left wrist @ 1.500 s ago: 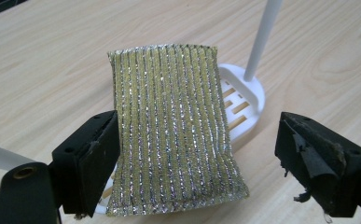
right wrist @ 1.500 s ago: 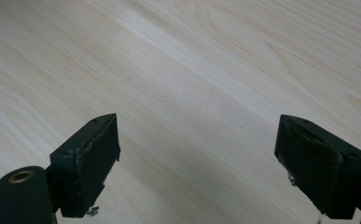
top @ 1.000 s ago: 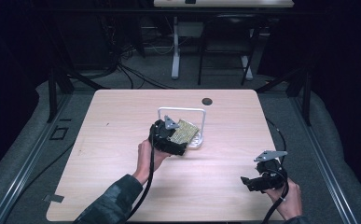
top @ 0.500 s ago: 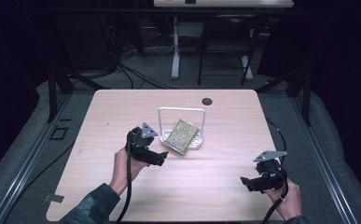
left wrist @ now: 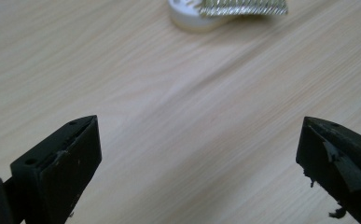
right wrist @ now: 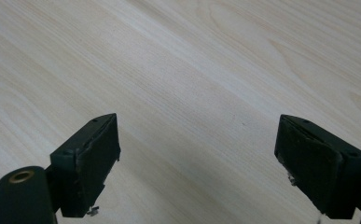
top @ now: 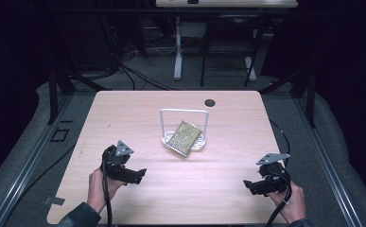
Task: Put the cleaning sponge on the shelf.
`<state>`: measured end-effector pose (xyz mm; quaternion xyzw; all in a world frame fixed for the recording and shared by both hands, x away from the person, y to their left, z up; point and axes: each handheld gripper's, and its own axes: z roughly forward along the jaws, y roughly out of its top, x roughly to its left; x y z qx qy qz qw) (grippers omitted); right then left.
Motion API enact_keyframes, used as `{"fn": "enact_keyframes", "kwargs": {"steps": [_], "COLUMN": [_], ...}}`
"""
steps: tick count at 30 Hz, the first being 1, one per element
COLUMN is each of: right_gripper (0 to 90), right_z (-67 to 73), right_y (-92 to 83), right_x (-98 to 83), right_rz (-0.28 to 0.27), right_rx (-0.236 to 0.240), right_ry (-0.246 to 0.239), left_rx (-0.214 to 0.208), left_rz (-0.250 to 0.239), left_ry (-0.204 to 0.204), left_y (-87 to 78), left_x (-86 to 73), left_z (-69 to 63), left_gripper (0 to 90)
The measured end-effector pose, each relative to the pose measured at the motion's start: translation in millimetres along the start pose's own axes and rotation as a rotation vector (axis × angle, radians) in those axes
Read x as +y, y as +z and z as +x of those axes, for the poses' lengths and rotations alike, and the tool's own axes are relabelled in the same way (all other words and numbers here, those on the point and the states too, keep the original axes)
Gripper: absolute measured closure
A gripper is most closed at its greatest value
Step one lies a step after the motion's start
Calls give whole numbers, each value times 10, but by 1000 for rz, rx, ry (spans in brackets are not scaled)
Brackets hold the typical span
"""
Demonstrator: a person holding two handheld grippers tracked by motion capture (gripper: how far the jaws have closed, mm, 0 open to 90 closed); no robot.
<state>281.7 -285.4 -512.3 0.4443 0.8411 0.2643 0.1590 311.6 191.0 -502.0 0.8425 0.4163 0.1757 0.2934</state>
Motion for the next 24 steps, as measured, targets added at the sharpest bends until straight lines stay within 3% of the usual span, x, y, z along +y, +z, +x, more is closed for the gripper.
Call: {"fn": "enact_keyframes", "kwargs": {"steps": [3,8,17,24], "right_gripper": [134,134,134,134], "right_z": [-4,-2,-8,-8], "right_y": [14,31,28,33], "right_x": [-1,2,-3,-1], "right_rz": [4,12,14,12], "right_rx": [-1,1,-1,4], "right_ry": [-1,-3,4,3], "left_rx": [-1,0,24,20], "left_rz": [13,25,33,38], "left_ry": [-21,-16,-36,-44], "left_y": [1,-26,-14,2], "left_x": [-116,-217,-323,-332], "left_z": [47,77,168,195], "left_gripper": [1,1,1,0]}}
